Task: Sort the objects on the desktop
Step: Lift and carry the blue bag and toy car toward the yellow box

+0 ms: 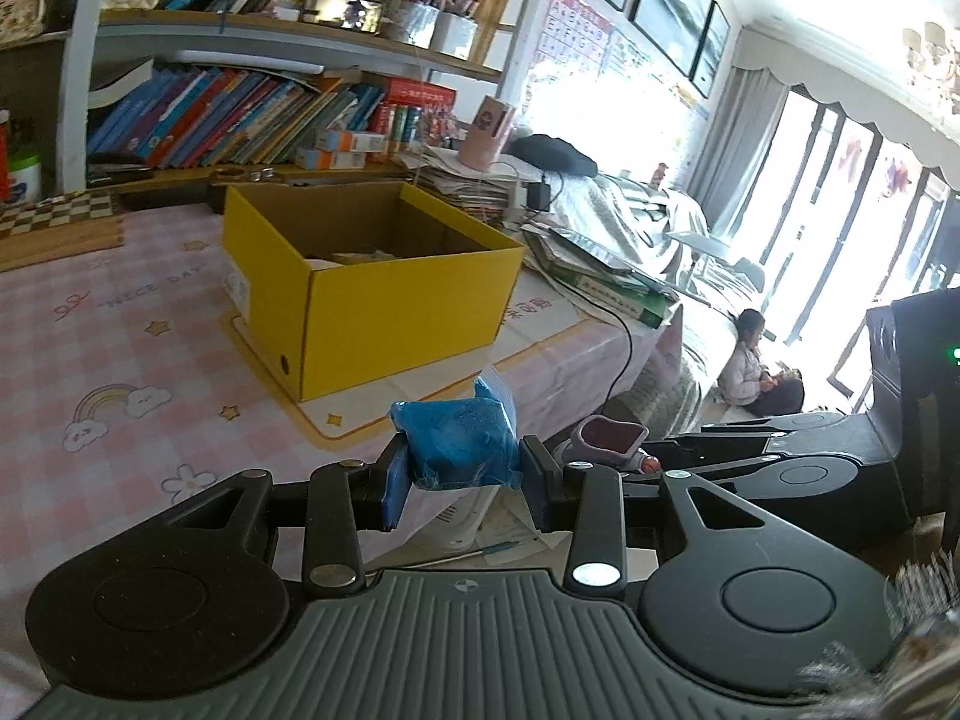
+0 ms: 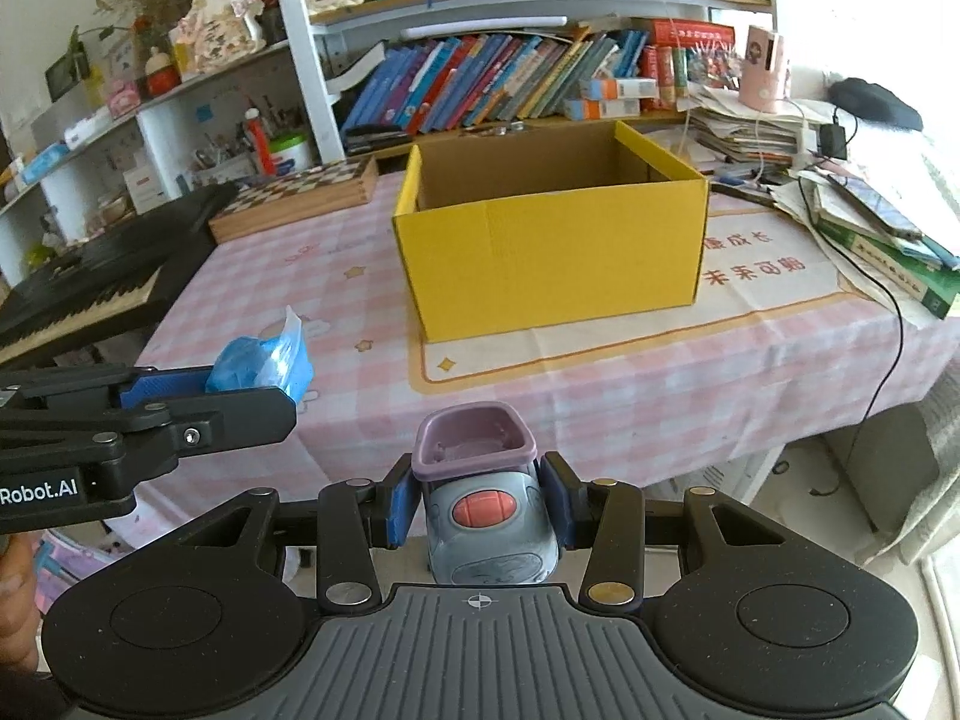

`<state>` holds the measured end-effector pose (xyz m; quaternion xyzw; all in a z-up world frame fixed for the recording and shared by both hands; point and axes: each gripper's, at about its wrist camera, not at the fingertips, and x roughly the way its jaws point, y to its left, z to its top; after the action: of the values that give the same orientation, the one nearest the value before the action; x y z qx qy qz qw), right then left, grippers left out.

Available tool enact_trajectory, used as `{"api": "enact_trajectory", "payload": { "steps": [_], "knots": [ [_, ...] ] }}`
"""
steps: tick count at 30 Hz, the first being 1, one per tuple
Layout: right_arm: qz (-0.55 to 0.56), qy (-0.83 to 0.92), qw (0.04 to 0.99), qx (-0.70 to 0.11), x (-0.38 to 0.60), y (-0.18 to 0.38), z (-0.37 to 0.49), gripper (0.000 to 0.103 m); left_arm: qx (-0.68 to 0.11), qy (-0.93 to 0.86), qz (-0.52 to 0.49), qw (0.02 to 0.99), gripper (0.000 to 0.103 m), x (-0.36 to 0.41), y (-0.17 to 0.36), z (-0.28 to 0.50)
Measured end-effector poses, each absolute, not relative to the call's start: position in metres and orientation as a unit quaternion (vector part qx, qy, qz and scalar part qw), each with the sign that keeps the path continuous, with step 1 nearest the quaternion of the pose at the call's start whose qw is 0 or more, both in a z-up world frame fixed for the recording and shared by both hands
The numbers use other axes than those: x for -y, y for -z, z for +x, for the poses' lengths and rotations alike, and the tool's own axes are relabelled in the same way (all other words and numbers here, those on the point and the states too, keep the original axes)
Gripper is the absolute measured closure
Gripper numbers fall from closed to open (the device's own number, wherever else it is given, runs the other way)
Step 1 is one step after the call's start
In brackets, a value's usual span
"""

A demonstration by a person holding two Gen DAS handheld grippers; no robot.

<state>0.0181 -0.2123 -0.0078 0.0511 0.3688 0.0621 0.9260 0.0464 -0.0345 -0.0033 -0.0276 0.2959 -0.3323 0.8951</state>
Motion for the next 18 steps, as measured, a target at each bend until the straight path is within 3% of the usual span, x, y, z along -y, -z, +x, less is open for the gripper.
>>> {"api": "enact_trajectory", "payload": {
  "steps": [18],
  "knots": [
    [0.045,-0.075,0.926,-0.367,0.252,0.001,0.055,0.06,-0.29,0.332,-0.022,0.897,0.068,0.08,-0.003,0.078]
  ]
}}
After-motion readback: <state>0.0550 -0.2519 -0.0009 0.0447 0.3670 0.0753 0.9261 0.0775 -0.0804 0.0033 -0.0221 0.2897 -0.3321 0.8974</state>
